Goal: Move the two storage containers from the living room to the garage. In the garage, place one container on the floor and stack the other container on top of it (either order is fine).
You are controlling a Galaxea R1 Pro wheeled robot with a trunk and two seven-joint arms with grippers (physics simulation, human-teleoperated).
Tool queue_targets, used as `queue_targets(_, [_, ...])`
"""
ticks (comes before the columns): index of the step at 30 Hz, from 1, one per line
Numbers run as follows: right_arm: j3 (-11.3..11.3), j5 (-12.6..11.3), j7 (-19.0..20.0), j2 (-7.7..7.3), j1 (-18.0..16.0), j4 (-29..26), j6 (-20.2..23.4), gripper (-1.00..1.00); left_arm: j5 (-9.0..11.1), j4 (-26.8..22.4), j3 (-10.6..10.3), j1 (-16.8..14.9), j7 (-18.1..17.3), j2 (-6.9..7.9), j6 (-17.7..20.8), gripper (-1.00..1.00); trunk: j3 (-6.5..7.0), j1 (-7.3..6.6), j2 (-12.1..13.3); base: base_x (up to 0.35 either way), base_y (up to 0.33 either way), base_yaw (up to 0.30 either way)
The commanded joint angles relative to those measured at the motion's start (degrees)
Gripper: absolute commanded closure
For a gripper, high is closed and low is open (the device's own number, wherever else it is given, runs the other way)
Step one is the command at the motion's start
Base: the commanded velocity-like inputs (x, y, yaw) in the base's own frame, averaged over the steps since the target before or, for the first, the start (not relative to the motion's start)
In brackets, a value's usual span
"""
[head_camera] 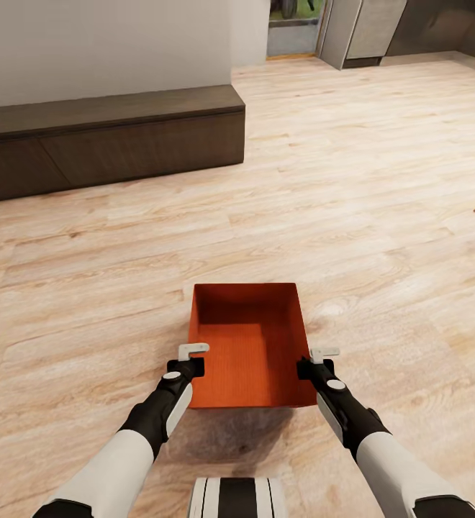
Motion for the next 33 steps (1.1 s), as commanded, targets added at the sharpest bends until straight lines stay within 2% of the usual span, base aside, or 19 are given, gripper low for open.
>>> queue_targets(1, [0.31, -0.01, -0.37, -0.04, -0.04, -0.07, 0.09, 1.0, 0.69, 0.0, -0.42, 0.02, 0.62, 0.0, 0.3, 1.0, 0.15, -0.23, 0.4, 0.0, 0.0, 0.0])
queue_targets(33, [0.31, -0.01, -0.35, -0.04, -0.04, -0.07, 0.07, 1.0, 0.78, 0.0, -0.39, 0.02, 0.61, 0.0, 0.3, 1.0, 5.9, -7.26, 13.24, 0.0, 0.0, 0.0])
